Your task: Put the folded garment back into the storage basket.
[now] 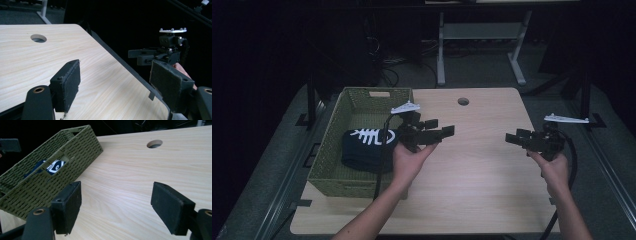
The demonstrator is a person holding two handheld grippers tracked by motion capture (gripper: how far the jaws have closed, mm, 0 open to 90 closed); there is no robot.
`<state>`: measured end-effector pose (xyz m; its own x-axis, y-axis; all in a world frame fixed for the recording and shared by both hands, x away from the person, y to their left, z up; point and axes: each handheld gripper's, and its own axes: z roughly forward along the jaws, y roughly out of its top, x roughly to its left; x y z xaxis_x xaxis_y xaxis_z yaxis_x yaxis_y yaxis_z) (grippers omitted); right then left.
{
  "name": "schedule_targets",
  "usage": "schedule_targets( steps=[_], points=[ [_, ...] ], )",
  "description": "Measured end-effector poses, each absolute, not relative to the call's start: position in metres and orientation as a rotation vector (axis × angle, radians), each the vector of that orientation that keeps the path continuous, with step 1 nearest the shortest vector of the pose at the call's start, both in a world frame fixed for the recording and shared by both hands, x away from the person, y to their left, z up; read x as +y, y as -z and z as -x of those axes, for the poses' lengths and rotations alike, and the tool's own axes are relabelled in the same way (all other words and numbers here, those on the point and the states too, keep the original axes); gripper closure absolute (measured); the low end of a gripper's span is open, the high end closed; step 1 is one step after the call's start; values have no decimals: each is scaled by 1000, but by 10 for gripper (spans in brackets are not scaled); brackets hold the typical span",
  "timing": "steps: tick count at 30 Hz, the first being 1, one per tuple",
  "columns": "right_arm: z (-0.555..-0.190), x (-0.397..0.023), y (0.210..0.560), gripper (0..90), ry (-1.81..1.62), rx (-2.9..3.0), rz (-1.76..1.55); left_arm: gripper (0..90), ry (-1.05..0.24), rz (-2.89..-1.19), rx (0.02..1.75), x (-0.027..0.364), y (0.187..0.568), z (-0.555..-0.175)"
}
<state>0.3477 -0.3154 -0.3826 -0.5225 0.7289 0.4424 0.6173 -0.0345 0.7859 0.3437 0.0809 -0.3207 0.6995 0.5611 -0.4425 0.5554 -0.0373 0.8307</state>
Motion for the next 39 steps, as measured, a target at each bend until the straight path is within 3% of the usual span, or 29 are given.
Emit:
schedule_targets(
  steps=[39],
  points=[
    [-320, -362, 425, 239, -1520, 2045, -1629, 227, 55, -1779, 815, 40, 361, -321]
  ],
)
